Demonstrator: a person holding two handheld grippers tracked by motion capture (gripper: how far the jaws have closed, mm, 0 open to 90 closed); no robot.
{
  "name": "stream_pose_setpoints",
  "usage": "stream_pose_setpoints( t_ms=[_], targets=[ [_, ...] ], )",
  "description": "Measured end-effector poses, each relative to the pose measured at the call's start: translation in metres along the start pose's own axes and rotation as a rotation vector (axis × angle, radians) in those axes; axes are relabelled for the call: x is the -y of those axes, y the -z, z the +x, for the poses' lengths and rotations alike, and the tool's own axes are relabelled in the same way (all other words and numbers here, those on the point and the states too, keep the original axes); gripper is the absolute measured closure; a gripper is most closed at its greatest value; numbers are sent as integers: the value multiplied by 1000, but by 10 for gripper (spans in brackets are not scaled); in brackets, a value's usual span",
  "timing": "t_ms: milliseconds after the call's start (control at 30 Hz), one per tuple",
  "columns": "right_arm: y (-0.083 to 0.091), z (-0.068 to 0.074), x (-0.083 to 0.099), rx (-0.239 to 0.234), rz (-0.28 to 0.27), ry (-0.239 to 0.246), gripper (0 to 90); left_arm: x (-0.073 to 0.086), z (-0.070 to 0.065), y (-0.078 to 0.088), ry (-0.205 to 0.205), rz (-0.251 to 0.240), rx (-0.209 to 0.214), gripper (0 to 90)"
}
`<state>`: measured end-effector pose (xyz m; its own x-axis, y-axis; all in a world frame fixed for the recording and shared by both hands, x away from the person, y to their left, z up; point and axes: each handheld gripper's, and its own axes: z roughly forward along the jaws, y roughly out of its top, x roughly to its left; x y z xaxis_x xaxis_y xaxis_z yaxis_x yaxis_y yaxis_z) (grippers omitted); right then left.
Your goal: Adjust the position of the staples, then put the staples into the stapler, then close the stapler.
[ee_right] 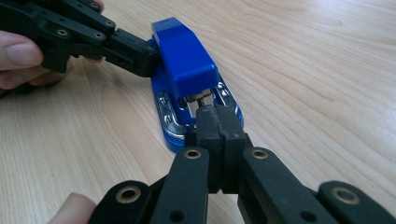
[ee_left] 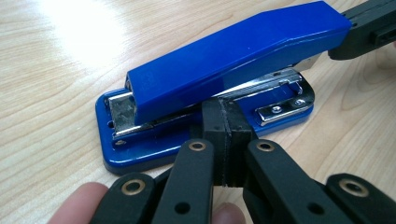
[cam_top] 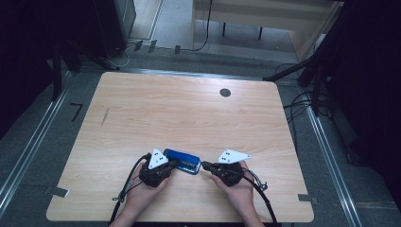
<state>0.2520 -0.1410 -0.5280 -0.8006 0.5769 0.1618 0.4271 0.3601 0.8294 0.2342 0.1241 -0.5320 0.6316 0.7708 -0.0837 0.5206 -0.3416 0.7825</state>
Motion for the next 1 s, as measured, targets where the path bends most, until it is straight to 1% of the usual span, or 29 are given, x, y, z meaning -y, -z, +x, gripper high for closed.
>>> stream_pose_setpoints(
  t_ms=[33,100,200,433,600,700,733,767,867,1000],
  targets=[
    [0,0,0,0,0,0,900,0,0,0,0,0,0,900],
    [0,1,-2,-1,0,16,900,0,-1,-1,-1,-4,5,900],
    [1,0,-2,1,0,23,900,-1,-1,-2,-13,4,6,900],
    [1,0,-1,0,6,13,900,-1,-2,-2,-15,0,7,900],
    [-5,3,-1,-8,23,27,900,0,-4,-1,-18,-2,0,900],
    [-7,4,-2,-19,20,29,900,0,-4,-1,-28,-2,0,900],
    [-7,5,-3,-22,23,26,900,0,-5,-1,-27,-2,1,900],
    [-8,5,-4,-25,23,33,900,0,-5,-1,-27,-2,1,900],
    [-8,6,-6,-20,22,38,900,0,-5,-1,-29,2,10,900],
    [-8,5,-7,-20,23,29,900,0,-4,0,-29,6,15,900]
  ],
)
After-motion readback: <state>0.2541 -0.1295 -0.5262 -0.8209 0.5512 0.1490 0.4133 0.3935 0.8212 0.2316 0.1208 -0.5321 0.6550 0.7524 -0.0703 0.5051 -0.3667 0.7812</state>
